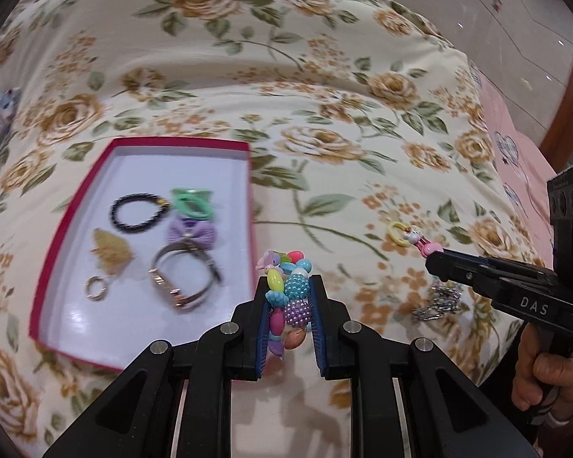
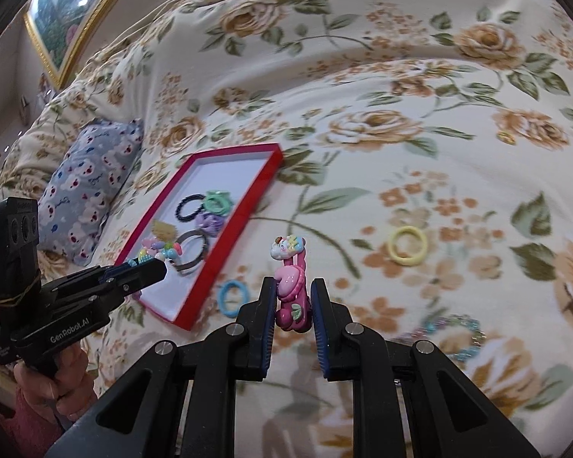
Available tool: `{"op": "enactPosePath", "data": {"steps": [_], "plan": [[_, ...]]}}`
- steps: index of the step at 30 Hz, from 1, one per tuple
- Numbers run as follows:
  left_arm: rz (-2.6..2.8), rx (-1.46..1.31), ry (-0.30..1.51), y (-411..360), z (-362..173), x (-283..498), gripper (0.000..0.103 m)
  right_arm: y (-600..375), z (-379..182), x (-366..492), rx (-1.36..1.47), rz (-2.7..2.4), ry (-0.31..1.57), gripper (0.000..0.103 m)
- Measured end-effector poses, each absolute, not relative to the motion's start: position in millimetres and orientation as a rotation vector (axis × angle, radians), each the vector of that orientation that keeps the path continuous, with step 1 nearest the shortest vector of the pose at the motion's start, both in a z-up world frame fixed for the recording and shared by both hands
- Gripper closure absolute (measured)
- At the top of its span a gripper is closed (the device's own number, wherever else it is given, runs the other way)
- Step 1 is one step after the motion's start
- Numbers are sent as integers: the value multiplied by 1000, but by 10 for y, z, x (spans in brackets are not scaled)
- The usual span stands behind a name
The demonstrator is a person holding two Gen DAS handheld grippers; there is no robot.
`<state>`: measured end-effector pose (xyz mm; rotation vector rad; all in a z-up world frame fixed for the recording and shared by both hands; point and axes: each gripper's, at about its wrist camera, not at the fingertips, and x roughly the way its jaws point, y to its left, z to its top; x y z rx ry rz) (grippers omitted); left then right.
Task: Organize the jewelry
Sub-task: 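Carry the keychain and pink charm into the red box and open both tools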
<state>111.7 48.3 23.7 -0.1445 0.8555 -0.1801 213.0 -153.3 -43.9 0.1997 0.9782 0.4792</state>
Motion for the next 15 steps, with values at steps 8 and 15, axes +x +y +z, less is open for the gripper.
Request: {"op": "enactPosePath", "data": {"steps": [8, 15], "plan": [[-108, -188, 843, 788, 274, 955, 85, -1205, -406, 2126, 177, 543, 983, 85], [-54, -224, 843, 1025, 261, 874, 85, -919, -389, 2130, 157, 601, 994, 85]]}}
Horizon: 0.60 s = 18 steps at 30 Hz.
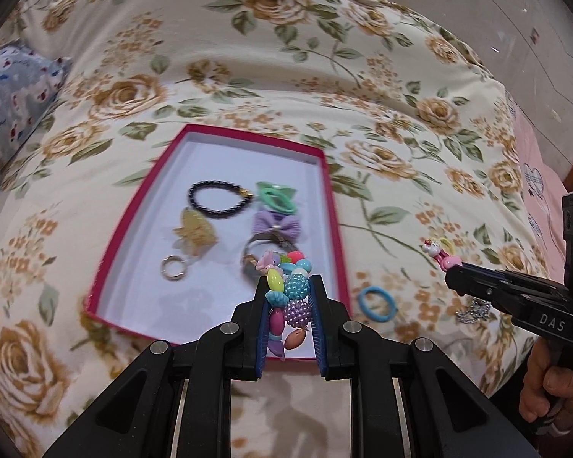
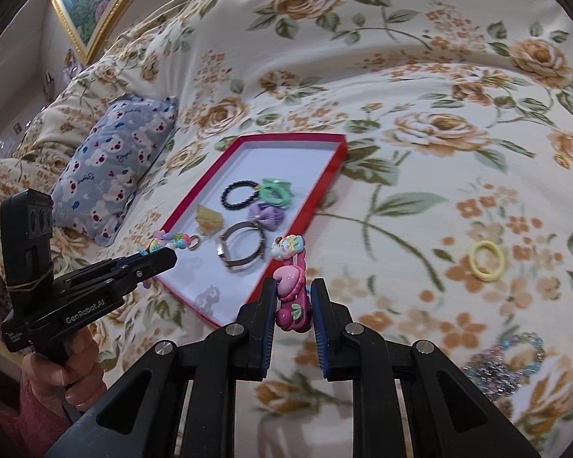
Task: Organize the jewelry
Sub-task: 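Carry the keychain and pink charm into the red box and open both tools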
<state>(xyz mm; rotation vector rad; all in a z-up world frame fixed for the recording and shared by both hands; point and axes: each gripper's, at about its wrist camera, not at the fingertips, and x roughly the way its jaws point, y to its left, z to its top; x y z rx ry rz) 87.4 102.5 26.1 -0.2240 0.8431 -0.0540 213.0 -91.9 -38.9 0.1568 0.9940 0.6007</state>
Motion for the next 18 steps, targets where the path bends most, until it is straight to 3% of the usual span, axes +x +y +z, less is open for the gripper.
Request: {"op": "enactPosePath", "data": {"steps": [18], "plan": [[61, -292, 859, 1513, 42, 952, 85, -1, -597, 2170, 69, 769, 1064, 85]]}}
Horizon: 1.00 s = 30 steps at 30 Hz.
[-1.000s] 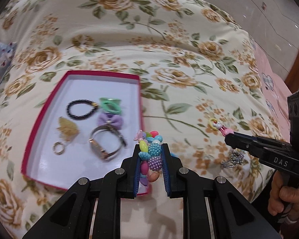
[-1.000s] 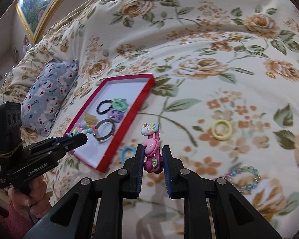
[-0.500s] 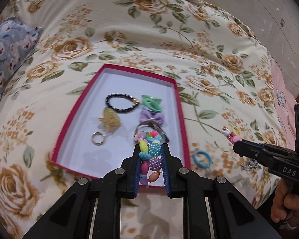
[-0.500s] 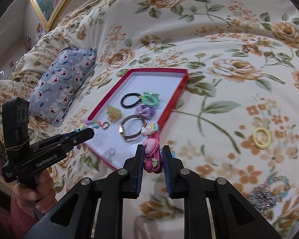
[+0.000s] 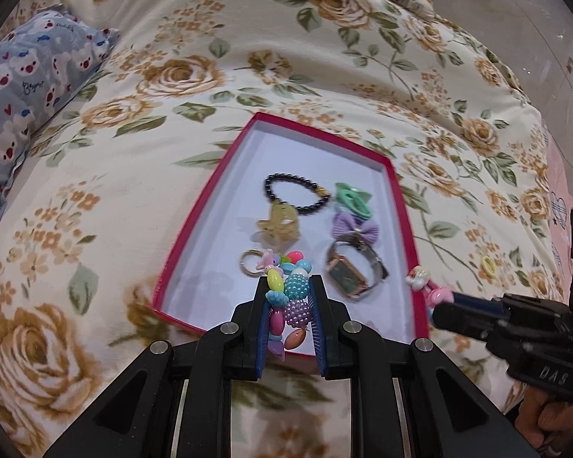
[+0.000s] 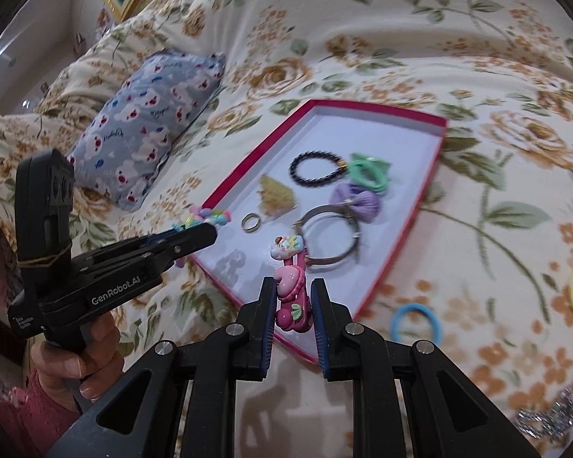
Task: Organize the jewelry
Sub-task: 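Carry the keychain and pink charm into the red box and open both tools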
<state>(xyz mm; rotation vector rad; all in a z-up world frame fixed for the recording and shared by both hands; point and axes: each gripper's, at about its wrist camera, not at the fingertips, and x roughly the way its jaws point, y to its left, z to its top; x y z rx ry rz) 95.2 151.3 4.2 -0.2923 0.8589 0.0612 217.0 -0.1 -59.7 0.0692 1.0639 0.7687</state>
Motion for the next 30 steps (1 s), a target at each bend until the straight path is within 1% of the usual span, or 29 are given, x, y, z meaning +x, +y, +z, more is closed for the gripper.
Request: {"op": "enactPosePath", "data": {"steps": [12, 21, 30], "plan": [[107, -306, 920, 1675, -248, 1271, 85, 260, -966, 2297, 20, 767, 1157, 85], [110, -257, 971, 1635, -388, 1430, 84, 328, -1034, 2361, 0, 760, 1181, 85], [122, -203, 983, 1562, -402, 1467, 82, 307, -1019, 2356, 14, 768, 1187, 81]]}}
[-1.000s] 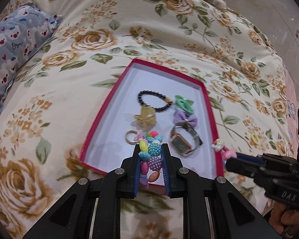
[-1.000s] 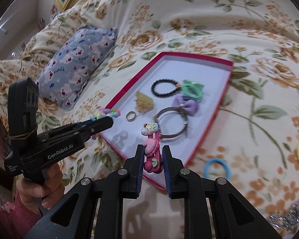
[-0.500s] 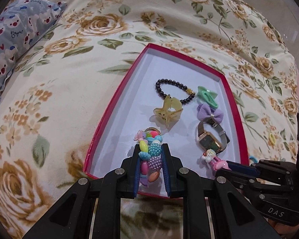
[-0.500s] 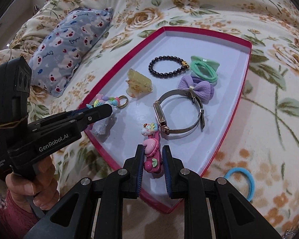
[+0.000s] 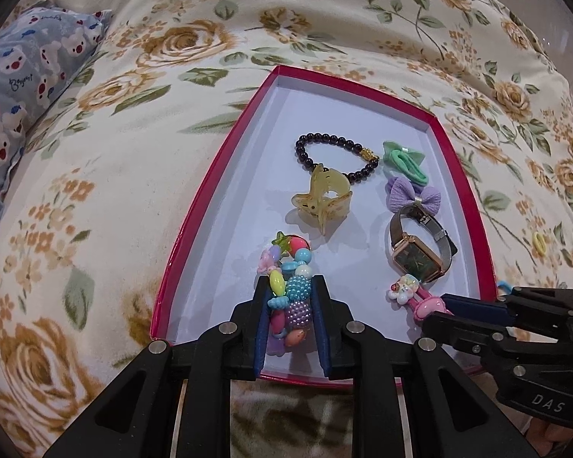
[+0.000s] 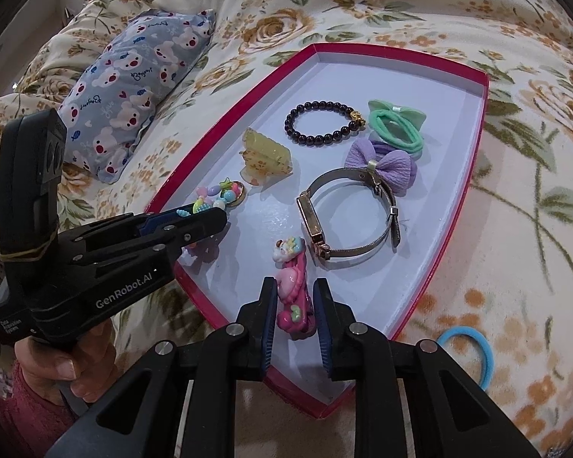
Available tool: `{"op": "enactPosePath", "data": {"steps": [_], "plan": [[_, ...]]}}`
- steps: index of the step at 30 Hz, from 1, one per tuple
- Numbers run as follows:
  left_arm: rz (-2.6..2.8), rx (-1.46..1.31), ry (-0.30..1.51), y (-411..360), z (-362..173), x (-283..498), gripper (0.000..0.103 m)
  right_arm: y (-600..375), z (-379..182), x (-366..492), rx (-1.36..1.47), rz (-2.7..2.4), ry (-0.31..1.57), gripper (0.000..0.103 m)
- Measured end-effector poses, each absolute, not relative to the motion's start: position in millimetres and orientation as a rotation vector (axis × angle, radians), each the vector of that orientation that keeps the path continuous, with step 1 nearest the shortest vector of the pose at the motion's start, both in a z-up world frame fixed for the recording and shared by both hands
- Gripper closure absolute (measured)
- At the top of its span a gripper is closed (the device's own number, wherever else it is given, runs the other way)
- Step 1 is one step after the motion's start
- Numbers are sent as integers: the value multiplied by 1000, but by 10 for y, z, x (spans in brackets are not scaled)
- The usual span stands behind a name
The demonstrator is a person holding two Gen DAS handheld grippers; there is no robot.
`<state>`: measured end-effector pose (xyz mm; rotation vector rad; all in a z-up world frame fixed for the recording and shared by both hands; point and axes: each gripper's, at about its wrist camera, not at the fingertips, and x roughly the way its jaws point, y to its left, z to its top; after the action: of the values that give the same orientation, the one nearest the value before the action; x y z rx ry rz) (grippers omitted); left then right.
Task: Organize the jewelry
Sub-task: 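Carry the keychain and pink charm into the red box and open both tools, then move both tools toward the silver chain and bead bracelet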
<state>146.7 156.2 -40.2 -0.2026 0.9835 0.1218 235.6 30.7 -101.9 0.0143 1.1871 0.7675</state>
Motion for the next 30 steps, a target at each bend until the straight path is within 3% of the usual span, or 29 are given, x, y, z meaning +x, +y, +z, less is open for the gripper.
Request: {"op": "enactPosePath", "data": {"steps": [7, 21, 30], "plan": [[139, -212, 965, 1563, -336, 1398, 67, 190, -902, 2296, 48, 765, 1167, 75], [85, -259, 916, 1336, -79, 1091, 55, -577, -603, 2139, 162, 646, 1084, 68], [0, -219, 918, 1013, 33, 1022, 54, -1112, -626, 2054, 213, 540, 1081, 67]]}}
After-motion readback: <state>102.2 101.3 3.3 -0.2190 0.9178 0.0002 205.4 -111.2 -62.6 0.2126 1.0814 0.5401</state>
